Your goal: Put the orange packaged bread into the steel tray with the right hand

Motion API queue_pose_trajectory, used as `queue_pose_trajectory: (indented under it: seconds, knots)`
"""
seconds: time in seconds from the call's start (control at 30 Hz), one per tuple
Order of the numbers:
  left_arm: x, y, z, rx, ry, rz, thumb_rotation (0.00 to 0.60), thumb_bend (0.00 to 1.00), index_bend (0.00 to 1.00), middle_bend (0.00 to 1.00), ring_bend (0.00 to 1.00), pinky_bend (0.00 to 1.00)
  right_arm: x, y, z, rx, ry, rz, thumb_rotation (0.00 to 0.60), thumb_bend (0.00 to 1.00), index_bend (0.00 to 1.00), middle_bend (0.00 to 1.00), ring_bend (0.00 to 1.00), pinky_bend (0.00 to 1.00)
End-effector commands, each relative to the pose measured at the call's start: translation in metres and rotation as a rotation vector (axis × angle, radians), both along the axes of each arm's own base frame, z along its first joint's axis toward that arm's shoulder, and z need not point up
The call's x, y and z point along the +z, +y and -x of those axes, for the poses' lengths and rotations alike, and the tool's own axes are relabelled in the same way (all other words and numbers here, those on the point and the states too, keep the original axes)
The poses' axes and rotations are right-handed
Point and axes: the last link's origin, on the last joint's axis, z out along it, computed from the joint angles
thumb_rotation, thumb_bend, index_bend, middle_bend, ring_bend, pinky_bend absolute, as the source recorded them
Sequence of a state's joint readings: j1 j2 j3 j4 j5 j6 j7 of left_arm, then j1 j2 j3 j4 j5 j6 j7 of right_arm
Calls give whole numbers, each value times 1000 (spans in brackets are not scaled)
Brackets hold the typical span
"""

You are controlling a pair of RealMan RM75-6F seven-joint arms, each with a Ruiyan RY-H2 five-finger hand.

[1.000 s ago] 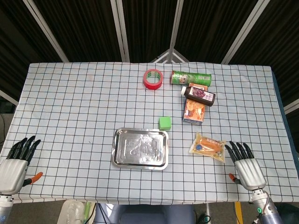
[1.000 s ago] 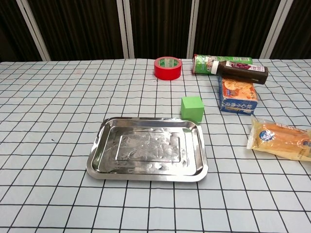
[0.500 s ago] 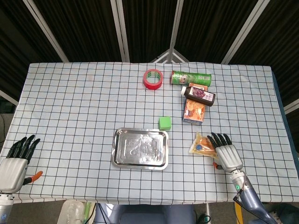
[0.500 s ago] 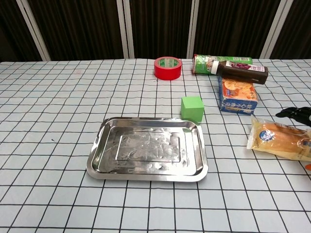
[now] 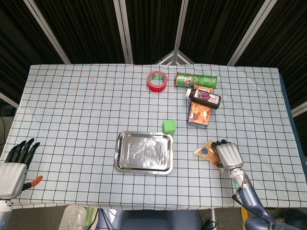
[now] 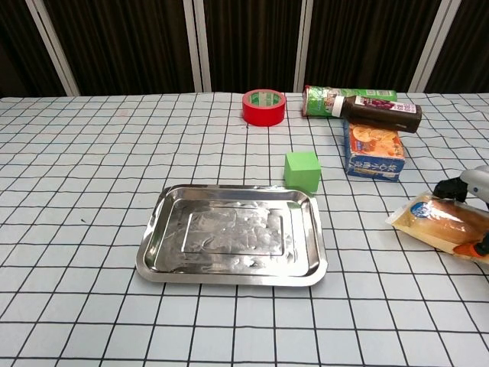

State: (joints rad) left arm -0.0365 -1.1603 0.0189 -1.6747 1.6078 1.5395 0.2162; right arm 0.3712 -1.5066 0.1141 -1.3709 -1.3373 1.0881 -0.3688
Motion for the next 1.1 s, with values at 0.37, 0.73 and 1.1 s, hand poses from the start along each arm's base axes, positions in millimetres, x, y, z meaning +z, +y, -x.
queue_pose_trajectory:
  seconds: [0.37,0.73,1.1]
  knots:
    - [1,0,-1,-2,-5,-1,600,64,0,0,0,91,-1,3,-53,129,-10,-3,600,311,525,524,399,594]
    - [-1,2,0,0,-6,8,600,65,0,0,0,91,-35,0,-154,294,-29,-67,600,311,524,524,399,594]
    - [-3,5,2,10,-2,29,600,65,0,0,0,91,-108,-17,-227,277,14,-107,600,310,524,524,399,594]
